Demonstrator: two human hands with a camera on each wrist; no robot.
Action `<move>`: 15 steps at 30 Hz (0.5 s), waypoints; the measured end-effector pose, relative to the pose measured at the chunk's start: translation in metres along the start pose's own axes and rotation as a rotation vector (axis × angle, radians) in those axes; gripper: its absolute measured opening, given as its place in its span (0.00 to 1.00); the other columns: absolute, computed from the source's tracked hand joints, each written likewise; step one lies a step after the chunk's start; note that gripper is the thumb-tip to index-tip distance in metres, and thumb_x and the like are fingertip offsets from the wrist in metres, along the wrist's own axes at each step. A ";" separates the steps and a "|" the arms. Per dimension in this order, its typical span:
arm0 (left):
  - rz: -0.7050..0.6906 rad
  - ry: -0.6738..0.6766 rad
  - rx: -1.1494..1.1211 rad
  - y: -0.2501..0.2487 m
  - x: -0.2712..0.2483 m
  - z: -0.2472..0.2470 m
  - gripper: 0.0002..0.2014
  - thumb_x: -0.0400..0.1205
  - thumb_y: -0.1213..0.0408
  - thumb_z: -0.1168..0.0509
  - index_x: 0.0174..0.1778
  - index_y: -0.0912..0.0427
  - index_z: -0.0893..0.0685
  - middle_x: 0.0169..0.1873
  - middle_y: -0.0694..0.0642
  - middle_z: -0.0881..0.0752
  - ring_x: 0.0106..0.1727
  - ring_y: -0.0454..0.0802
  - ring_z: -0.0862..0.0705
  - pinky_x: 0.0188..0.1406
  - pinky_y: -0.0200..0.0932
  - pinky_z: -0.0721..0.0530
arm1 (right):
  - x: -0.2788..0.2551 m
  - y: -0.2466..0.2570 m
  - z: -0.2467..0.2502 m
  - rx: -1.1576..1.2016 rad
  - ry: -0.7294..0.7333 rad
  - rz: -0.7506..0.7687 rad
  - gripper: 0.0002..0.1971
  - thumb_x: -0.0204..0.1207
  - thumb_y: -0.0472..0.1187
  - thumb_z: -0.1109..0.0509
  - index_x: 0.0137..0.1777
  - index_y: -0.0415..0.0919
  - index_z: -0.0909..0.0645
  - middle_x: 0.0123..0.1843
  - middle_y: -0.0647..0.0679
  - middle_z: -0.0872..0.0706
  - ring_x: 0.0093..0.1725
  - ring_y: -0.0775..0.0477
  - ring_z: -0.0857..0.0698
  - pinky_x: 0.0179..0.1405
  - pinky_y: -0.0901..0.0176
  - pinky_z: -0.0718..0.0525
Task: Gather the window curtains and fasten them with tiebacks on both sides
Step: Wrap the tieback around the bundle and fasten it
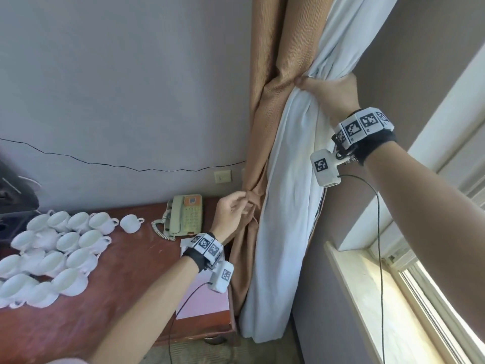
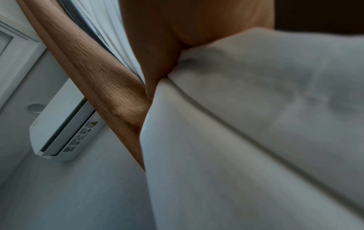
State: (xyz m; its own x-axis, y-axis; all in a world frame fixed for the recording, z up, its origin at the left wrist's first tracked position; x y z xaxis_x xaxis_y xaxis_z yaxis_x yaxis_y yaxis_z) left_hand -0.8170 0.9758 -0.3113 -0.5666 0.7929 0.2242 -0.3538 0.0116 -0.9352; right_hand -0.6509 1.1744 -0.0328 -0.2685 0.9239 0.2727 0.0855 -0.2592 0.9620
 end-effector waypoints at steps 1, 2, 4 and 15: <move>-0.040 0.001 -0.041 -0.008 0.001 -0.002 0.11 0.89 0.71 0.34 0.65 0.63 0.12 0.54 0.51 0.07 0.51 0.48 0.07 0.52 0.54 0.08 | 0.000 0.000 0.001 -0.004 -0.003 0.003 0.34 0.56 0.45 0.07 0.64 0.42 0.13 0.57 0.52 0.06 0.54 0.57 0.06 0.55 0.60 0.06; -0.079 -0.005 -0.033 -0.014 0.003 -0.003 0.12 0.89 0.71 0.34 0.66 0.61 0.12 0.56 0.49 0.07 0.52 0.47 0.08 0.53 0.50 0.08 | -0.001 0.001 0.001 -0.008 -0.003 0.006 0.35 0.56 0.45 0.07 0.64 0.41 0.13 0.57 0.52 0.06 0.54 0.58 0.06 0.55 0.61 0.07; -0.090 -0.062 0.018 -0.018 0.008 -0.004 0.13 0.84 0.71 0.30 0.64 0.57 0.15 0.54 0.43 0.10 0.51 0.44 0.10 0.53 0.49 0.09 | -0.001 0.002 0.001 -0.010 0.004 0.008 0.34 0.56 0.46 0.07 0.64 0.42 0.13 0.57 0.53 0.06 0.53 0.59 0.06 0.54 0.64 0.07; 0.096 0.096 0.299 -0.046 0.082 -0.015 0.88 0.47 0.41 0.08 0.90 0.50 0.67 0.91 0.52 0.59 0.91 0.49 0.51 0.85 0.47 0.51 | -0.014 0.008 0.008 0.007 0.239 -0.044 0.30 0.65 0.36 0.10 0.68 0.45 0.15 0.60 0.53 0.05 0.57 0.57 0.06 0.56 0.62 0.09</move>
State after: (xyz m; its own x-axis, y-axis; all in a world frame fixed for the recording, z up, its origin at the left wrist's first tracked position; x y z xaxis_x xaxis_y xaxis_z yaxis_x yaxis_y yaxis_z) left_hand -0.8356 1.0496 -0.2539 -0.5404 0.8356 0.0987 -0.5133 -0.2344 -0.8255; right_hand -0.6389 1.1615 -0.0291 -0.4912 0.8411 0.2262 0.0754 -0.2177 0.9731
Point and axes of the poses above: each hand's wrist, its own x-axis towards the middle knuckle, its own z-axis out of the back of the hand, y = z × x, the point moved 6 cm from there along x, towards the middle knuckle
